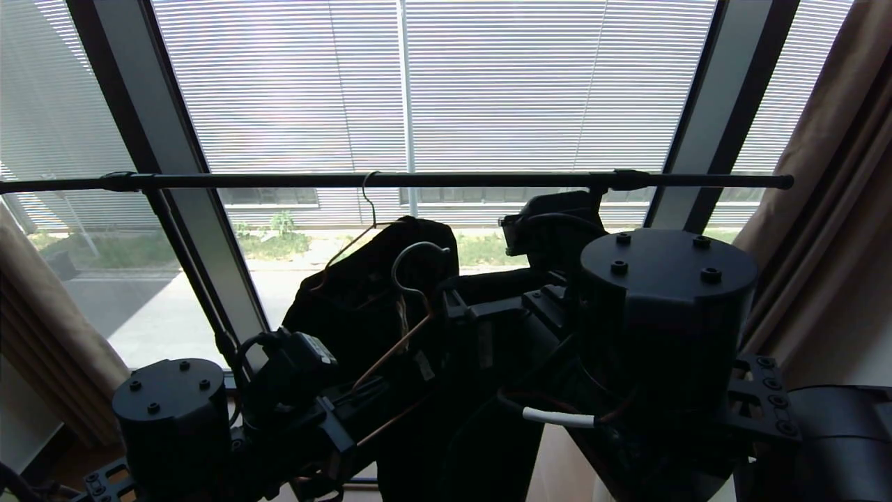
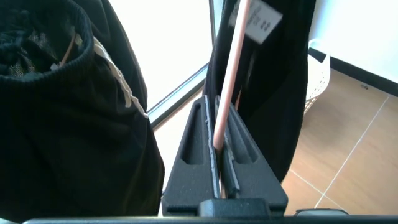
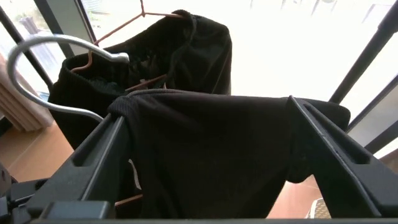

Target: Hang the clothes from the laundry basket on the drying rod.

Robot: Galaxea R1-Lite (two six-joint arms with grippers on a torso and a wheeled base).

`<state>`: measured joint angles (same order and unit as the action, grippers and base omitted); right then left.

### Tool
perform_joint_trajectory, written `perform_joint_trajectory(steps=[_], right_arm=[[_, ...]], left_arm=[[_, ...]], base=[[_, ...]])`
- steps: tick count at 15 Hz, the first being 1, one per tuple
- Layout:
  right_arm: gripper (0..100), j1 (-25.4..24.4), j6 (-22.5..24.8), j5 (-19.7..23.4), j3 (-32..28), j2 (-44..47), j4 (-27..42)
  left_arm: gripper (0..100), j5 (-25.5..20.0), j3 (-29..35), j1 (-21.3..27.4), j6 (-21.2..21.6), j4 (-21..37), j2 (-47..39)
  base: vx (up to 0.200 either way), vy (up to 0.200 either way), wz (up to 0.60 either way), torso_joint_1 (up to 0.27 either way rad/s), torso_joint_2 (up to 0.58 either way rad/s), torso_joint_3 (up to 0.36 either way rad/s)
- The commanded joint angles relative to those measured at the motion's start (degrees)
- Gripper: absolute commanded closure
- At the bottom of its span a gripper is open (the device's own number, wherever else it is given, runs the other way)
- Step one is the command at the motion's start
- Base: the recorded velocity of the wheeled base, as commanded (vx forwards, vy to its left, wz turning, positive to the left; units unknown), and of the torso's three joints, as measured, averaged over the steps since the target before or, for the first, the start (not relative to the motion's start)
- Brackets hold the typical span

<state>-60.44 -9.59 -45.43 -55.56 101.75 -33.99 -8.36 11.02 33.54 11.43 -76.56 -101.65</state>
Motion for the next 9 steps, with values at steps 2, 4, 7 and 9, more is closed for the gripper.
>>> perform_joint_trajectory(steps=[2,4,7,9], right_arm=[[0,-0.03,0.01,-0.01,0.46,1.08,-0.03],[0,-0.03,0.01,-0.01,0.55,1.08,-0.03],[0,-0.03,0.10,-0.01,1.07,1.08,0.06],[0,-0.03,0.01,-0.01,1.69,1.08,-0.03]], left_arm=[[100,0.01,-0.03,-0.05,-0.10,-0.44,-0.04],[100,0.10,0.05,-0.05,-0.10,-0.44,-0.22],[100,0.10,0.49,-0.58,-0.27,-0.44,-0.22],[100,0.10,0.76,-1.10,-0.27,-0.44,-0.22]], base=[[0.000,0.000,0.00,0.000,0.00,0.000],[0.000,0.000,0.00,0.000,0.00,0.000],[0.000,0.000,0.00,0.000,0.00,0.000],[0.000,0.000,0.00,0.000,0.00,0.000]])
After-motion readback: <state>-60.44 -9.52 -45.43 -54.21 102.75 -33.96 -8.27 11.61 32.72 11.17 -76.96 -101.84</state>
